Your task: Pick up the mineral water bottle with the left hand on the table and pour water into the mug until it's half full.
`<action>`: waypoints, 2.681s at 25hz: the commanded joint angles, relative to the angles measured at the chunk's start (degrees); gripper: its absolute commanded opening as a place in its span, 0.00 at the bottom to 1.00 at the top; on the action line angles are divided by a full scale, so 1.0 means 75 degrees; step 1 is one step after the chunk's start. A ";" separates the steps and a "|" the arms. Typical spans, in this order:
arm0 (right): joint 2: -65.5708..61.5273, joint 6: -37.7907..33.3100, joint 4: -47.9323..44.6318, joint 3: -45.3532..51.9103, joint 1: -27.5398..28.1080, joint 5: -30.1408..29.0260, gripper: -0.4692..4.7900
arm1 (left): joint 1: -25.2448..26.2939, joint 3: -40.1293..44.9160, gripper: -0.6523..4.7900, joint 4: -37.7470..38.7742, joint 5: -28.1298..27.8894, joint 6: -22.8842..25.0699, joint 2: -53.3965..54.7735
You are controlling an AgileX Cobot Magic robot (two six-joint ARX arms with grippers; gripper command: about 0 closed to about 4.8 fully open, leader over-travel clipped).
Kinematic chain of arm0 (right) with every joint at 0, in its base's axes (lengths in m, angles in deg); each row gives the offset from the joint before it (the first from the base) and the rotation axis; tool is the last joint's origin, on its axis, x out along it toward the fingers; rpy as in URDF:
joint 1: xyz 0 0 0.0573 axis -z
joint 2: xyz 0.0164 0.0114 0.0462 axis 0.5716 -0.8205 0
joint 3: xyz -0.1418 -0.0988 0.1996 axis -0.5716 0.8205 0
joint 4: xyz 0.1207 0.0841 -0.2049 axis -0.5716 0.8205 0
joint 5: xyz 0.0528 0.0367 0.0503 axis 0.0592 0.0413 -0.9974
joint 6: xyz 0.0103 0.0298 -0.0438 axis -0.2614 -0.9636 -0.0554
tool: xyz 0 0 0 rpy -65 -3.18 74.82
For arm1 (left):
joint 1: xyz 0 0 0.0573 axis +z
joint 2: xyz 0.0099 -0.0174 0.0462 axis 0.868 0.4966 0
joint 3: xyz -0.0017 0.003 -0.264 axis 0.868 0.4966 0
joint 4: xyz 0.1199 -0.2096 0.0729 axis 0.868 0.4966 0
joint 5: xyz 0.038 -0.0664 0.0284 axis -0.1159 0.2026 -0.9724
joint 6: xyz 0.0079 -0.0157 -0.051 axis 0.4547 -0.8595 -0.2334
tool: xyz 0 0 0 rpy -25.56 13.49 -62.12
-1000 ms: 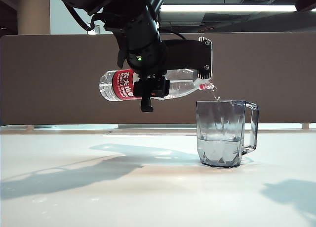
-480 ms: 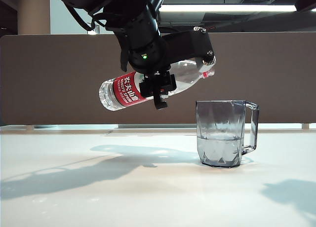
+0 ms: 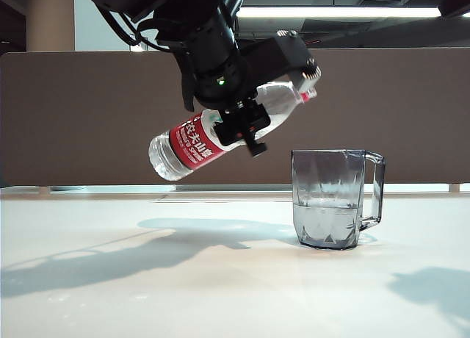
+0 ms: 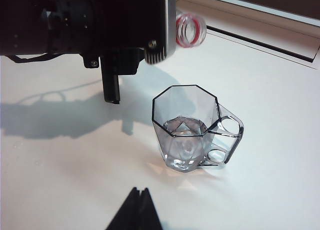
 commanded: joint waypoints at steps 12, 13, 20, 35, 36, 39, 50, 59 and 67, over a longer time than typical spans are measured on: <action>0.0009 -0.0009 -0.0099 -0.0038 -0.0006 -0.0015 0.09 | 0.0501 -0.0052 0.44 0.0440 0.1804 -0.4115 -0.1029; 0.0009 -0.0009 -0.0093 -0.0038 -0.0006 -0.0017 0.09 | 0.0571 -0.0047 0.44 0.0481 0.1950 -0.4284 -0.1067; 0.0012 -0.0009 -0.0006 -0.0038 -0.0006 -0.0015 0.09 | 0.1367 0.0807 0.44 -0.0073 0.2940 -0.5715 -0.1565; 0.0012 -0.0009 0.0038 -0.0038 -0.0006 -0.0017 0.09 | 0.1871 0.3649 0.44 -0.2361 0.3806 -0.6239 -0.2871; 0.0012 -0.0009 0.0038 -0.0038 -0.0006 -0.0017 0.09 | 0.1871 0.3759 0.44 -0.2527 0.3806 -0.6242 -0.2871; 0.0012 -0.0009 0.0041 -0.0038 -0.0006 -0.0017 0.09 | 0.1871 0.4135 0.44 -0.3042 0.3806 -0.6426 -0.2873; 0.0015 -0.0009 0.0058 -0.0038 -0.0006 -0.0216 0.09 | 0.1941 0.5421 0.45 -0.4744 0.3200 -0.7032 -0.2873; 0.0015 -0.0009 0.0058 -0.0038 -0.0006 -0.0216 0.09 | 0.1941 0.5421 0.56 -0.4523 0.3203 -0.6997 -0.2873; 0.0015 -0.0009 0.0058 -0.0038 -0.0006 -0.0216 0.09 | 0.1935 0.5421 0.73 -0.4500 0.3290 -0.6831 -0.2885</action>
